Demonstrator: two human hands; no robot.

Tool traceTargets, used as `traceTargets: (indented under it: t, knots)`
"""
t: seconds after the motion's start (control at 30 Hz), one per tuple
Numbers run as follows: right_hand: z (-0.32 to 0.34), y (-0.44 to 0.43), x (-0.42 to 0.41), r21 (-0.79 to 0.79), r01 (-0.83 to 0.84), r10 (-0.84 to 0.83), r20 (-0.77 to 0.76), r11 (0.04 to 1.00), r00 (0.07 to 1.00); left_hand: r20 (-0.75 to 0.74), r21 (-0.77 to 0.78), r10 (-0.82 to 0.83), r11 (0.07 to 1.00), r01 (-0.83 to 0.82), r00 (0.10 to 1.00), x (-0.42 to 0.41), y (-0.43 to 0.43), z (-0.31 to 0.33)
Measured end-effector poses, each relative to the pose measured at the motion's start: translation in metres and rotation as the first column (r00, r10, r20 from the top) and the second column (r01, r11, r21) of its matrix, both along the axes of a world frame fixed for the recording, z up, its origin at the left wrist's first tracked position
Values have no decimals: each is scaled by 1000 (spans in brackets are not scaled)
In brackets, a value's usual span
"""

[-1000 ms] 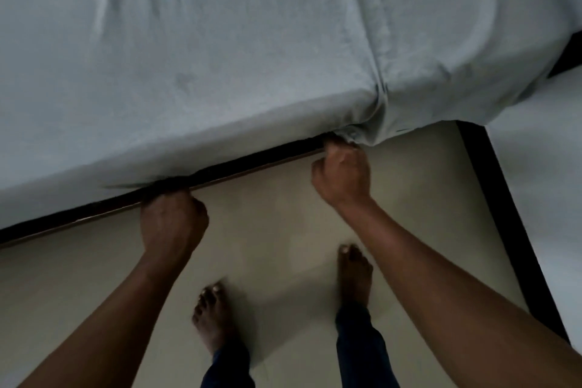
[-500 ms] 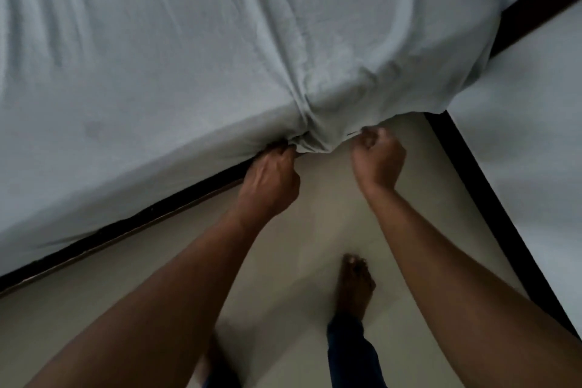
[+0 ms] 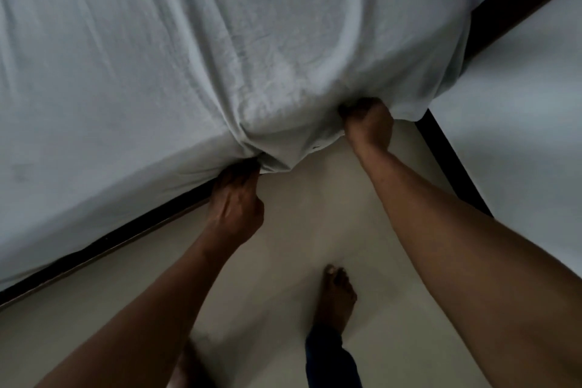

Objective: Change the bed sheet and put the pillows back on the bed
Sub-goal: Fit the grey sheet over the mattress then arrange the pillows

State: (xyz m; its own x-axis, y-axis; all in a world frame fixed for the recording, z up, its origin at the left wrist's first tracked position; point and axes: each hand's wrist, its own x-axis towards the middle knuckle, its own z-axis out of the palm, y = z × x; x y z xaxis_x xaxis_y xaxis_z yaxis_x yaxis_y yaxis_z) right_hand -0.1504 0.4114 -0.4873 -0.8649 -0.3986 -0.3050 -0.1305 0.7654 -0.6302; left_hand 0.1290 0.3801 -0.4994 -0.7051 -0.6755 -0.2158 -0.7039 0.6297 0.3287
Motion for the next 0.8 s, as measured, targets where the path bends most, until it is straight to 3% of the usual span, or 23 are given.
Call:
traceTargets:
  t: [0.1,0.3,0.5,0.6,0.63,0.7,0.77,0.8]
  knots:
    - [-2,-3,-12,13,-13,14,-54,1000,998,172,29,17,999,-23,985,-22,3,7]
    - [-9,13,-78,115,-52,71,-165,992,984,363,65,76,992,-107,928,-60,21,18]
    - [-25,4,-70,140,8,14,-155,990,988,246,131,28,990,-62,969,-61,20,28]
    - [-15,22,-50,-33,-5,-2,-212,999,977,155,124,60,989,-80,986,-54,16,26]
    - [-11,31,-38,-105,-92,65,-234,990,970,153,101,82,990,-99,985,-51,15,24]
    - [-5,55,-5,-125,-439,384,-312,890,869,205,110,103,986,-127,973,-53,13,22]
    - [-10,69,27,-27,-807,767,-292,591,571,318,128,116,978,-165,941,-69,17,16]
    - [-17,70,38,27,-899,876,-239,437,419,361,136,144,969,-204,921,-78,22,14]
